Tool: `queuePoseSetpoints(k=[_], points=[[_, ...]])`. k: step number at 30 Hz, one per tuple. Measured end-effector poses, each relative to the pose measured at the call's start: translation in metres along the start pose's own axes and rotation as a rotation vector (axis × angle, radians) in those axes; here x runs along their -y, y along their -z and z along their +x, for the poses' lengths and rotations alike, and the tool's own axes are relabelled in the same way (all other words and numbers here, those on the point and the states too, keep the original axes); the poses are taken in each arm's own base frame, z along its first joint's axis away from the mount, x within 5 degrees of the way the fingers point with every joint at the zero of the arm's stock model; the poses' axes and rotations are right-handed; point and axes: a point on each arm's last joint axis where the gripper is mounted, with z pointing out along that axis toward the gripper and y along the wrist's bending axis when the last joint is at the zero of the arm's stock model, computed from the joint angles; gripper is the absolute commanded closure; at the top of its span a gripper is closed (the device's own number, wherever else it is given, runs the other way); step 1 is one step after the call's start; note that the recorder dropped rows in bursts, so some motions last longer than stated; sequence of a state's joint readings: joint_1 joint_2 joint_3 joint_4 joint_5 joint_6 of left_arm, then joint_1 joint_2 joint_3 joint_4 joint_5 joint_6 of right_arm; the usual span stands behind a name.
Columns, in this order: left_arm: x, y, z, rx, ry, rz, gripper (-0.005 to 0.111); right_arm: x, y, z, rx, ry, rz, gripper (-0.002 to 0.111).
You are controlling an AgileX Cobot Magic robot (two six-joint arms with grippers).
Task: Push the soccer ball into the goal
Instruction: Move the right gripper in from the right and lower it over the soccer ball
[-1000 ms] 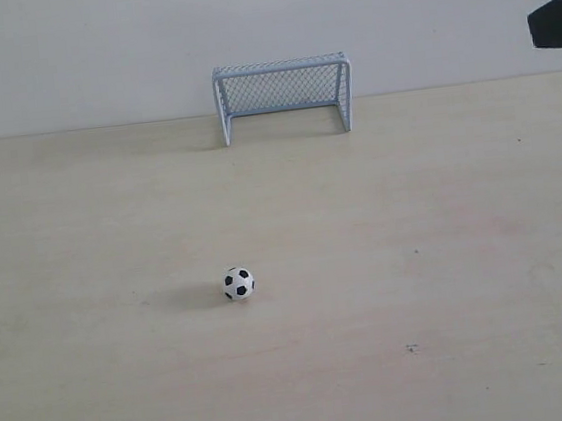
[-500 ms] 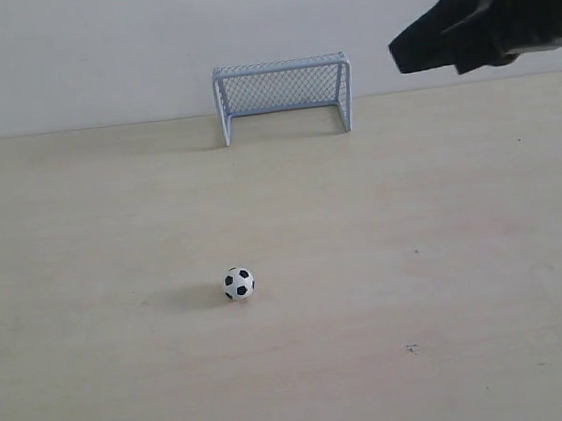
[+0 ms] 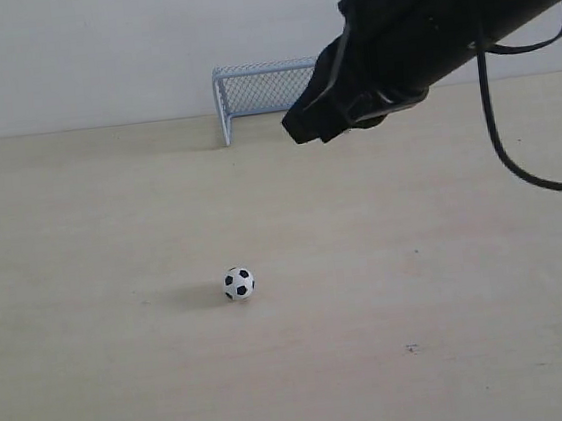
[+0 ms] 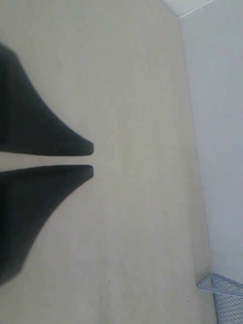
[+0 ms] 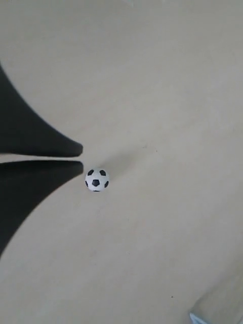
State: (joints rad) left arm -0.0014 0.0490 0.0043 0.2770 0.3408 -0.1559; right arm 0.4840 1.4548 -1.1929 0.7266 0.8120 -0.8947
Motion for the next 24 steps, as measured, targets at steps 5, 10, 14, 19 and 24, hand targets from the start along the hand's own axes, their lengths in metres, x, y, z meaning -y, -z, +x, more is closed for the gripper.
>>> queuePoseSetpoints(k=[5,10,14,19,24], points=[[0.0,0.0,0.0,0.0,0.0,0.0,0.1,-0.002,-0.018,-0.008,-0.038,0.015,-0.016,0.108],[0.0,0.0,0.0,0.0,0.0,0.0,0.1,-0.003,-0.032,-0.021,-0.064,0.02,-0.044,0.108],[0.0,0.0,0.0,0.0,0.0,0.0,0.1,0.0,-0.04,-0.026,-0.093,0.015,-0.059,0.108],[0.0,0.0,0.0,0.0,0.0,0.0,0.1,0.009,-0.055,-0.029,-0.169,0.004,-0.08,0.108],[0.0,0.0,0.0,0.0,0.0,0.0,0.1,0.014,-0.064,-0.034,-0.214,-0.001,-0.102,0.108]])
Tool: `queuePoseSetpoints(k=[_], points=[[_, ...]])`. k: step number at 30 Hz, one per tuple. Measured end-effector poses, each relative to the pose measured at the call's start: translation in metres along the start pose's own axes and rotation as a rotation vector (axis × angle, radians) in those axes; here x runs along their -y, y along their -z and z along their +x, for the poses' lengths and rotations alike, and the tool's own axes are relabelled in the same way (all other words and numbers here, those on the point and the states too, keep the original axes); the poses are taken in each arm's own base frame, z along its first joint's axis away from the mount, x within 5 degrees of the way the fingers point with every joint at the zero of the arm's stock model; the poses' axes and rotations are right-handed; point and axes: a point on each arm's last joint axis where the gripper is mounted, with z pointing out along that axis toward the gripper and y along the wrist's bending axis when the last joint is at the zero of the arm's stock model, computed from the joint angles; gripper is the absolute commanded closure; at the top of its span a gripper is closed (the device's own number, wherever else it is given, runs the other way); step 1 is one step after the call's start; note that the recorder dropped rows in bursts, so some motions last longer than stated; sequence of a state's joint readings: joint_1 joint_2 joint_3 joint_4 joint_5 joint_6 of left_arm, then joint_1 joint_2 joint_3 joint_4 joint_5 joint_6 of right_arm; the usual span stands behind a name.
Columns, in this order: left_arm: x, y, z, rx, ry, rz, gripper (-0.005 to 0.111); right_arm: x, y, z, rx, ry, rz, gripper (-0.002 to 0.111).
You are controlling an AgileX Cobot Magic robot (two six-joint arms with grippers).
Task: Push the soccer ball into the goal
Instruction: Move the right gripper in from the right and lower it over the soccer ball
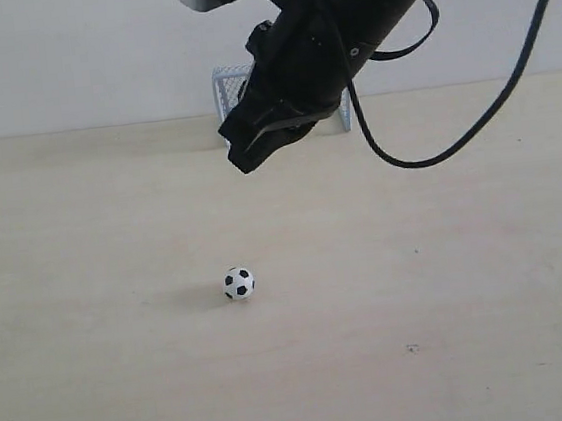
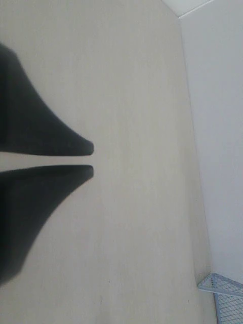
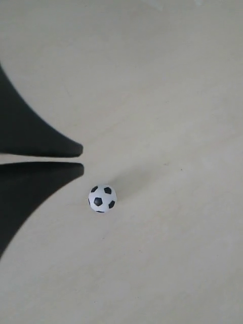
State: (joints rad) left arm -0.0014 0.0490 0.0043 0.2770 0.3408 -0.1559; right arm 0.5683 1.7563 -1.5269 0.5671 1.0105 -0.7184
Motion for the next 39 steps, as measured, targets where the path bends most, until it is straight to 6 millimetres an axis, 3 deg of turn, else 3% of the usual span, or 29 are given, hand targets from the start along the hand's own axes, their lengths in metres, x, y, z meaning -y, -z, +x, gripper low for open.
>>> queuePoseSetpoints(k=[8,21,39], points=[[0.0,0.0,0.0,0.0,0.0,0.0,0.1,0.01,-0.018,-0.014,-0.067,0.015,-0.047,0.108],[0.0,0.0,0.0,0.0,0.0,0.0,0.1,-0.011,-0.055,-0.04,-0.188,0.158,-0.014,0.108],[0.0,0.0,0.0,0.0,0.0,0.0,0.1,0.003,-0.093,-0.026,-0.305,0.107,-0.028,0.108]])
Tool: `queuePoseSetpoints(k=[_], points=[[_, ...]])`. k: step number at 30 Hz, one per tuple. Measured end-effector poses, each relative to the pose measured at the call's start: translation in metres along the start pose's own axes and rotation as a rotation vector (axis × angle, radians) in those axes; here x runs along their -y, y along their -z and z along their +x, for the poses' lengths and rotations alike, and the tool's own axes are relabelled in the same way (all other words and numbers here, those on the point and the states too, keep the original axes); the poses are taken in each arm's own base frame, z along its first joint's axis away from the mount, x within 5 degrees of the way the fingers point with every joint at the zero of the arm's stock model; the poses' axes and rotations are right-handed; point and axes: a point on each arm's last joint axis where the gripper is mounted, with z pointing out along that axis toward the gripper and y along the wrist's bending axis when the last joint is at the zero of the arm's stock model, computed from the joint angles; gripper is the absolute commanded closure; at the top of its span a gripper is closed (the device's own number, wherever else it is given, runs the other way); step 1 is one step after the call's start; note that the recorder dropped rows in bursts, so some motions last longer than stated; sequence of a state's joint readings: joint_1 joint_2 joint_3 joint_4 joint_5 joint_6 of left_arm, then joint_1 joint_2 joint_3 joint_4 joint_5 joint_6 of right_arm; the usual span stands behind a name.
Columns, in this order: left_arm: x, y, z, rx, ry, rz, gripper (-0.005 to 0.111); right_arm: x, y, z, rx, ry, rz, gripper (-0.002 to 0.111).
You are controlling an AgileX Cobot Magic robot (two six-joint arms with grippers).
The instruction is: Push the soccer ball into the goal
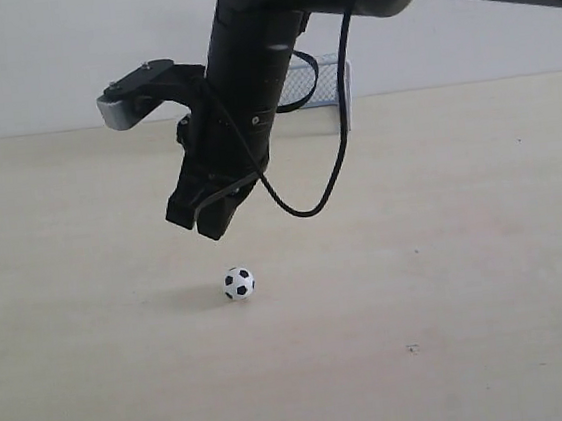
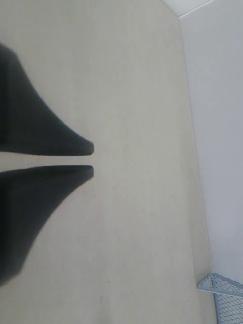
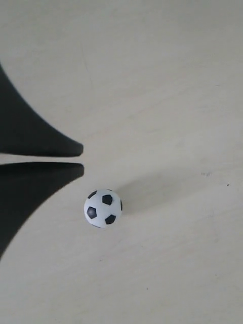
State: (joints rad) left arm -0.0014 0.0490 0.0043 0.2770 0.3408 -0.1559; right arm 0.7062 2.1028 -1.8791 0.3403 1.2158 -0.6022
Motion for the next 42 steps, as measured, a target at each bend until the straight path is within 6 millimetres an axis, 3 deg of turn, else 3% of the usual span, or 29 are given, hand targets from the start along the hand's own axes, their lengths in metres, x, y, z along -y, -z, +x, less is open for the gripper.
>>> queuePoseSetpoints(k=[14,24,42], points=[[0.0,0.0,0.0,0.0,0.0,0.0,0.1,0.005,-0.016,0.002,-0.028,-0.025,-0.017,0.108],[0.0,0.0,0.0,0.0,0.0,0.0,0.1,0.015,-0.054,0.009,-0.098,-0.061,-0.058,0.108],[0.0,0.0,0.0,0.0,0.0,0.0,0.1,0.019,-0.084,0.014,-0.138,-0.096,-0.111,0.108]])
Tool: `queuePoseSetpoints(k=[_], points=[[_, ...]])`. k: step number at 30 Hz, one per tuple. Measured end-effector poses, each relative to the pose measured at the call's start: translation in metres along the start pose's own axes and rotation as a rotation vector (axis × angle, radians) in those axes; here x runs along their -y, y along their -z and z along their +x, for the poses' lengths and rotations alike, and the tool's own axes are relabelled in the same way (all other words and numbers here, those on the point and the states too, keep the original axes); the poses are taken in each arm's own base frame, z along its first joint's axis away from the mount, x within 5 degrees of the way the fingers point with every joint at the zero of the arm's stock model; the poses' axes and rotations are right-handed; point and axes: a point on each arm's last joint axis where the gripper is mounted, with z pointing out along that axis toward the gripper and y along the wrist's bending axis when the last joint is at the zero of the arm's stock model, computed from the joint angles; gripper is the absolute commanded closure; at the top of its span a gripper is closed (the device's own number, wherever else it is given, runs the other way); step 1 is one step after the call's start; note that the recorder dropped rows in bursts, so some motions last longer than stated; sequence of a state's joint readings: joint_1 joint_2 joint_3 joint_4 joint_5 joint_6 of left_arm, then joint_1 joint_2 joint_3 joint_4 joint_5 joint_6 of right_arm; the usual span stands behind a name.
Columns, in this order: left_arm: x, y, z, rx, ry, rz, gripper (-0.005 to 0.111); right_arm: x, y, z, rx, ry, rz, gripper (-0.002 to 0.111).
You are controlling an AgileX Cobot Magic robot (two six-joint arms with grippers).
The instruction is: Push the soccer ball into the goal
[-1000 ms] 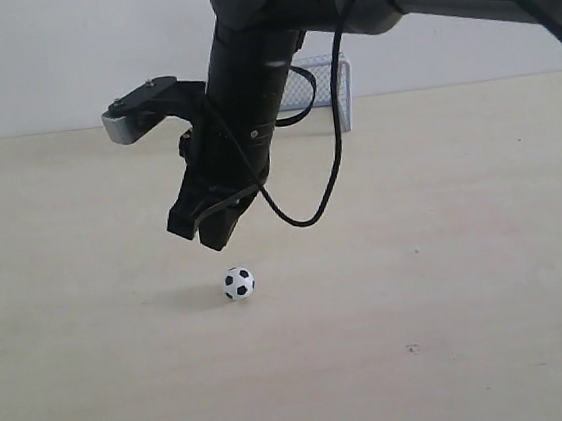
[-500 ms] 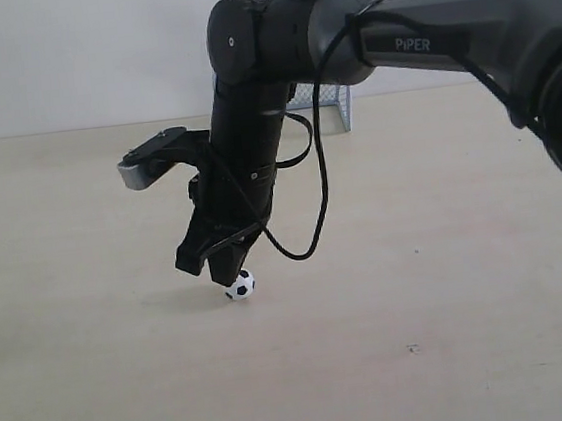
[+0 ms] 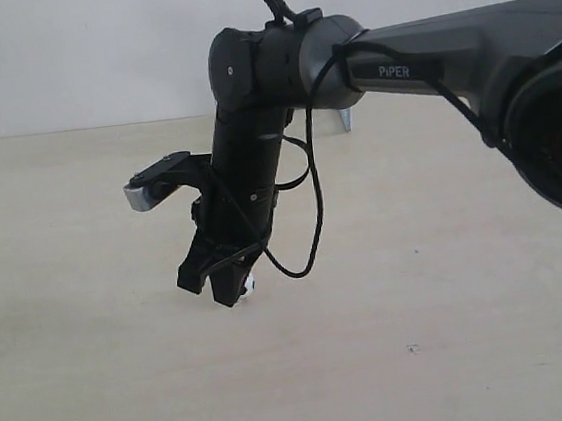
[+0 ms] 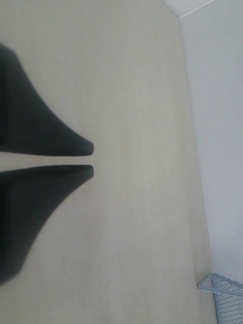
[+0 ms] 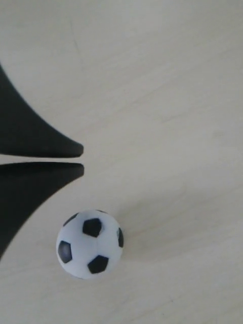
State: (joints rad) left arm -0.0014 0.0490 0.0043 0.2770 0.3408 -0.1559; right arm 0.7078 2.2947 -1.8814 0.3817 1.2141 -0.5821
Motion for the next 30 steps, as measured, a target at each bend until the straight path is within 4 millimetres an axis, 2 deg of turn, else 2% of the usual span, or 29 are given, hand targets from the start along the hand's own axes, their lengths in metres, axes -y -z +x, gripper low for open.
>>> queuePoseSetpoints(k=[19,30], points=[[0.0,0.0,0.0,0.0,0.0,0.0,0.1,0.004,-0.0035,-0.004,0.043,-0.011,0.027,0.108],[0.0,0.0,0.0,0.0,0.0,0.0,0.1,0.0018,-0.0046,-0.0001,-0.001,0.021,-0.002,0.108]])
